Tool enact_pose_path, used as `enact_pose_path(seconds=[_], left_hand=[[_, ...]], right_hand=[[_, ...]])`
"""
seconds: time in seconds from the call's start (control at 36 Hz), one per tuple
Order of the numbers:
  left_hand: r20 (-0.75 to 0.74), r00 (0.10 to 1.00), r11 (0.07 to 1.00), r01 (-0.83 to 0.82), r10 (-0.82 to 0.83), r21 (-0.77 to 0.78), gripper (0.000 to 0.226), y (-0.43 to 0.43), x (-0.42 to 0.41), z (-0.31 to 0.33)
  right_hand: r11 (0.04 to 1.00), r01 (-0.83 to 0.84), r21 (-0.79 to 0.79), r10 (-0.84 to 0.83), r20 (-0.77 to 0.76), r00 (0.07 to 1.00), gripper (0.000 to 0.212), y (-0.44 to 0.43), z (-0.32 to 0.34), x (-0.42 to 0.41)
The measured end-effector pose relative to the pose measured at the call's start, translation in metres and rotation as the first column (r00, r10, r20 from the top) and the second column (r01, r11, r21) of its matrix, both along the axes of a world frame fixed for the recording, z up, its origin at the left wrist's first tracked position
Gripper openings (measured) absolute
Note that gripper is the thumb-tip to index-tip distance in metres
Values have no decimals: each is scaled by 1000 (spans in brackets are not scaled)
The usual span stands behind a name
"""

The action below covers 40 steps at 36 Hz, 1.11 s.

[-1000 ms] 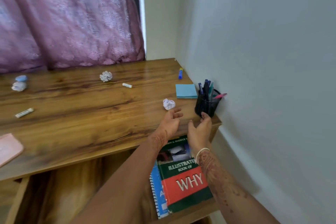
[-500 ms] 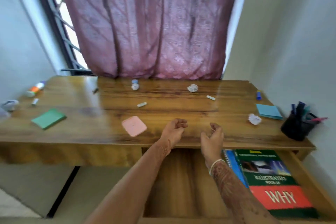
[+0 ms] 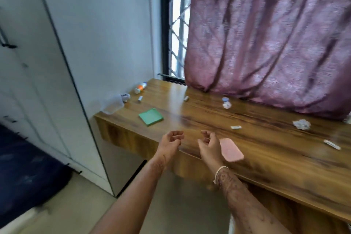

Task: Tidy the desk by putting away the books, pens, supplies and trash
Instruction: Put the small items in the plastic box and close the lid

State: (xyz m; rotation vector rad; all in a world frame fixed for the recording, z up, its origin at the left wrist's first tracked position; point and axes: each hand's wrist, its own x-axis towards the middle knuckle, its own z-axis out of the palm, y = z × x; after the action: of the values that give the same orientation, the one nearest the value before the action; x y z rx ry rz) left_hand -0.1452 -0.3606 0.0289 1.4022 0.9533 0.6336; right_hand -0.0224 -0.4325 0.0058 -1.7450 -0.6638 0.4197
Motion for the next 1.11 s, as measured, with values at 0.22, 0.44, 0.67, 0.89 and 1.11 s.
enact_pose_path(seconds=[0.22,0.44,0.67,0.89,1.11], left_hand=[[-25,970,970,-241,242,28,26,117,-60,-8],[-22,916,913,-397,401,93,28,225,-93,-9],[-186,887,873,-345,424,344,33,287,-114,-5],[-450,772,718,-13,450,696,47,350,-118,6],[-754,581,712,385,307,587,76,407,-112,-9]], right_hand=[[978,-206,16,206,-31,978,25,138,-8,-45],[932,-360,45,363,-63,930,21,251,-11,-74],[840,-495,-223,516,43,855,27,316,-18,-87],[760,-506,-407,596,128,793,39,347,-21,-98],[809,-272,-521,500,367,785,26,358,-30,-108]])
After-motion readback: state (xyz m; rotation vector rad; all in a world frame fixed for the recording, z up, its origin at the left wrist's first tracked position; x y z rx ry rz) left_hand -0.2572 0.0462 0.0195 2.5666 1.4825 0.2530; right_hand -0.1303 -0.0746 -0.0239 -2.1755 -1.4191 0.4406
